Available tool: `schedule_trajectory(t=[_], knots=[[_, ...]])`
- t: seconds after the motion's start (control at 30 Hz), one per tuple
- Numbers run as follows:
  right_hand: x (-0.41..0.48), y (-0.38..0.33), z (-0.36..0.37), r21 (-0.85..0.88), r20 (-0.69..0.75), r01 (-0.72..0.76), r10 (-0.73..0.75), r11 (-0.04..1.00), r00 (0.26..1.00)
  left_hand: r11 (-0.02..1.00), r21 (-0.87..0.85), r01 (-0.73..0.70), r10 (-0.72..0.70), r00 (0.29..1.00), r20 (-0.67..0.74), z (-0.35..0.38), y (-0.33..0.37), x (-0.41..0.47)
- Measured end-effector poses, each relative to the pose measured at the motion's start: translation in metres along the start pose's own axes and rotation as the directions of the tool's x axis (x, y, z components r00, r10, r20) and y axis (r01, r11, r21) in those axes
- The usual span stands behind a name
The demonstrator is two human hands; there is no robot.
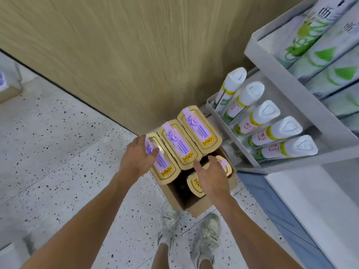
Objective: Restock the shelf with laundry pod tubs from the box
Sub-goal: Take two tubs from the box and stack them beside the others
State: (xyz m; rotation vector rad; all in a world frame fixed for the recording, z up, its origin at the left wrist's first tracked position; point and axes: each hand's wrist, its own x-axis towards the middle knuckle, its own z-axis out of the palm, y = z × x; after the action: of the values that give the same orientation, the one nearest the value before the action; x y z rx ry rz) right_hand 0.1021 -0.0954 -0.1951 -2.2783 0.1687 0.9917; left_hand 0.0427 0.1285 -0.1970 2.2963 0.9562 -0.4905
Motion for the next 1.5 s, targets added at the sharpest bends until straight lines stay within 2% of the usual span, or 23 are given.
schedule_trajectory(t=[0.13, 0.3, 0.4, 0.5, 0.63, 0.83, 1.0, 1.1, 1.3, 1.4, 1.5], knots=[[0.034, -0.008, 0.028, 0.280, 0.056, -0.209, 0.202, 0.937, 0.978, 1.000, -0.011, -0.002, 0.003, 0.999, 0.054, 0.004, -0.006, 0.045], [0.066, -0.010, 0.062, 0.545, 0.181, -0.455, 0.432, 0.704, 0.884, 0.980, -0.184, 0.073, -0.042, 0.985, 0.169, 0.013, -0.025, 0.078], [0.073, -0.005, 0.079, 0.674, 0.215, -0.461, 0.443, 0.577, 0.870, 0.924, -0.360, 0.133, -0.040, 0.966, 0.254, 0.009, -0.037, 0.087], [0.069, -0.006, 0.084, 0.772, 0.182, -0.397, 0.425, 0.496, 0.887, 0.907, -0.401, 0.127, -0.012, 0.960, 0.279, 0.005, -0.046, 0.093], [0.062, -0.007, 0.081, 0.780, 0.166, -0.384, 0.428, 0.495, 0.888, 0.894, -0.448, 0.034, 0.051, 0.983, 0.176, 0.005, -0.045, 0.078], [0.033, 0.004, 0.064, 0.750, 0.101, -0.343, 0.415, 0.566, 0.904, 0.825, -0.562, 0.062, 0.009, 0.992, 0.122, -0.029, -0.054, 0.030], [-0.025, 0.030, 0.039, 0.783, 0.089, -0.287, 0.358, 0.552, 0.930, 0.847, -0.531, 0.012, 0.009, 0.999, 0.037, -0.057, -0.040, -0.023], [-0.065, 0.051, 0.013, 0.791, 0.034, -0.235, 0.342, 0.565, 0.939, 0.859, -0.510, -0.033, 0.049, 0.999, 0.017, -0.059, -0.025, -0.053], [-0.136, 0.112, -0.039, 0.807, -0.107, -0.157, 0.403, 0.569, 0.909, 0.872, -0.479, -0.101, 0.136, 0.990, 0.038, -0.021, 0.031, -0.107], [-0.169, 0.160, -0.060, 0.821, -0.198, -0.104, 0.451, 0.561, 0.871, 0.866, -0.481, -0.135, 0.199, 0.976, 0.085, 0.015, 0.065, -0.137], [-0.205, 0.218, -0.077, 0.856, -0.234, -0.078, 0.519, 0.511, 0.822, 0.855, -0.487, -0.178, 0.267, 0.956, 0.119, 0.061, 0.099, -0.176]])
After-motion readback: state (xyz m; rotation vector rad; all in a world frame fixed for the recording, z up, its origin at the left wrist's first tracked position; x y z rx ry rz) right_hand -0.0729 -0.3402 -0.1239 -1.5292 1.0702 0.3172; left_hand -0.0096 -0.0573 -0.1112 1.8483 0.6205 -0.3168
